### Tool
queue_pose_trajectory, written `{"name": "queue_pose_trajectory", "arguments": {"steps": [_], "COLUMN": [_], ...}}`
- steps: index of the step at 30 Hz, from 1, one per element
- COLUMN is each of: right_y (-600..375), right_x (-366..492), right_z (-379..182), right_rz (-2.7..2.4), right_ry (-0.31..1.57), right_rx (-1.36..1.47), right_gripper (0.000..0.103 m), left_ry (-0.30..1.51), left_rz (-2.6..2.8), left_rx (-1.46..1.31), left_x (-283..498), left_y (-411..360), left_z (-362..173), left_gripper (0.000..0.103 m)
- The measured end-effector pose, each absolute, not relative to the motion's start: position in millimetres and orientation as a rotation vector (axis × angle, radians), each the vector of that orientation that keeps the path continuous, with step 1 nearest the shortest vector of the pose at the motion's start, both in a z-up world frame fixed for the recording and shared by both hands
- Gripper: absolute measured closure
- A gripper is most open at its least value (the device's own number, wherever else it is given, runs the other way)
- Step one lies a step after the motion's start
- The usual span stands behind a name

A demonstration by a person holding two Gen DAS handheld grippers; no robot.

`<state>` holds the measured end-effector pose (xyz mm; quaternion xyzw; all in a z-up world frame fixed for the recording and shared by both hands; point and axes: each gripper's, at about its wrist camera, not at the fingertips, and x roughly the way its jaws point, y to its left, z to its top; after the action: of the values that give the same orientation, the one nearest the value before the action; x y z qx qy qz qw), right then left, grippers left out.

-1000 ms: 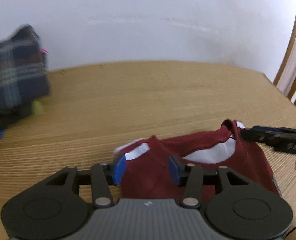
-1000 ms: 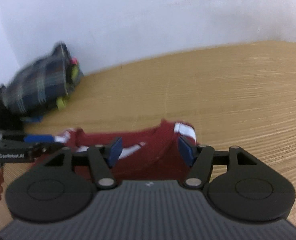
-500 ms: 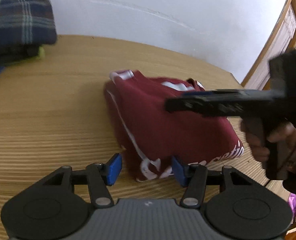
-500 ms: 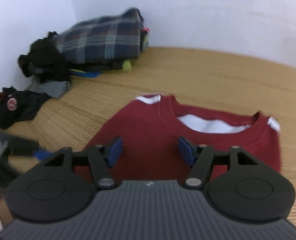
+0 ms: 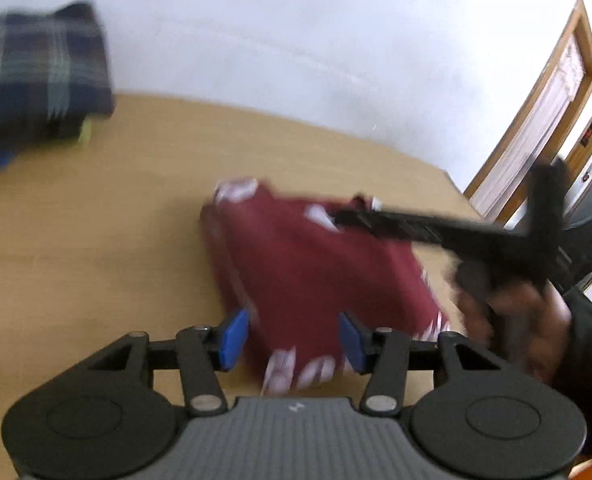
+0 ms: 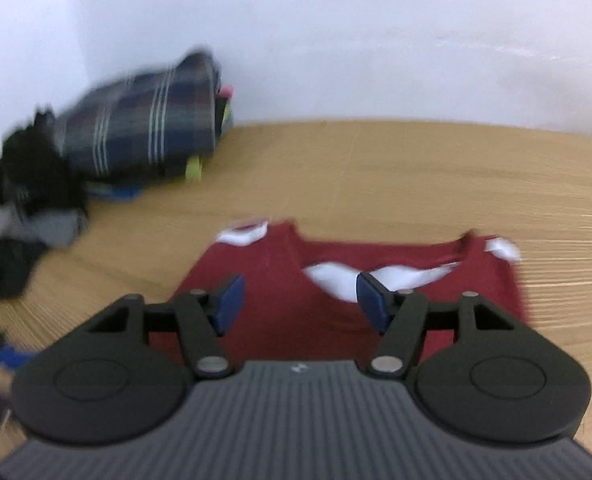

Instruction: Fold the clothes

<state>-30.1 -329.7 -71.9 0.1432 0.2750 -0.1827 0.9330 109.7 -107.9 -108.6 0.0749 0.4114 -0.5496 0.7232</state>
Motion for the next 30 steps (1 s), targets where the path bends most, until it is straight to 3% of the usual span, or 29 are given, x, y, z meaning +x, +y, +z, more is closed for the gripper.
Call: {"name": "queue_pose_trajectory", "arguments": {"steps": [4, 9, 13, 18, 24, 30], "right_y": [-343.2, -370.6, -377.1, -403.8, -442.2, -442.8], "right_x": [-79.5, -94.2, -97.5, -61.2, -10.1, -12.5], "right_z": [-71.8, -125.6, -99.4, -81.9, -132.8, -131.6], "right_rz": [-0.465, -0.493, -0.496, -0.487, -0.497, -0.500], "right_ry": [0.576, 0.672, 0.615, 0.569, 0.658, 0.644], "right_rx": [0.320, 0.540, 0.523, 0.437, 0.493, 0.487], "right_gripper": [0.038, 0.039, 0.038, 0.038, 0.036, 0.035], "left_ry": [0.880, 0.865, 0.805, 0.776, 0.797, 0.817], "left_rz": [-1.210, -1.177, -1.139, -1.046, -1.002, -0.975], "left_rx": [0.263, 0.389, 0.393, 0.394, 0.401, 0.401], "left_x": [102.5, 91.2, 97.4, 127.8, 140.3, 149.7], "left_y": [-150.9, -189.4, -194.7, -237.3, -256.4, -269.0], "left_z": [-111.3, -123.5, -98.0, -88.4, -99.5, -109.4], "left_gripper": [0.050, 0.042, 0.045, 0.043, 0.039, 0.039]}}
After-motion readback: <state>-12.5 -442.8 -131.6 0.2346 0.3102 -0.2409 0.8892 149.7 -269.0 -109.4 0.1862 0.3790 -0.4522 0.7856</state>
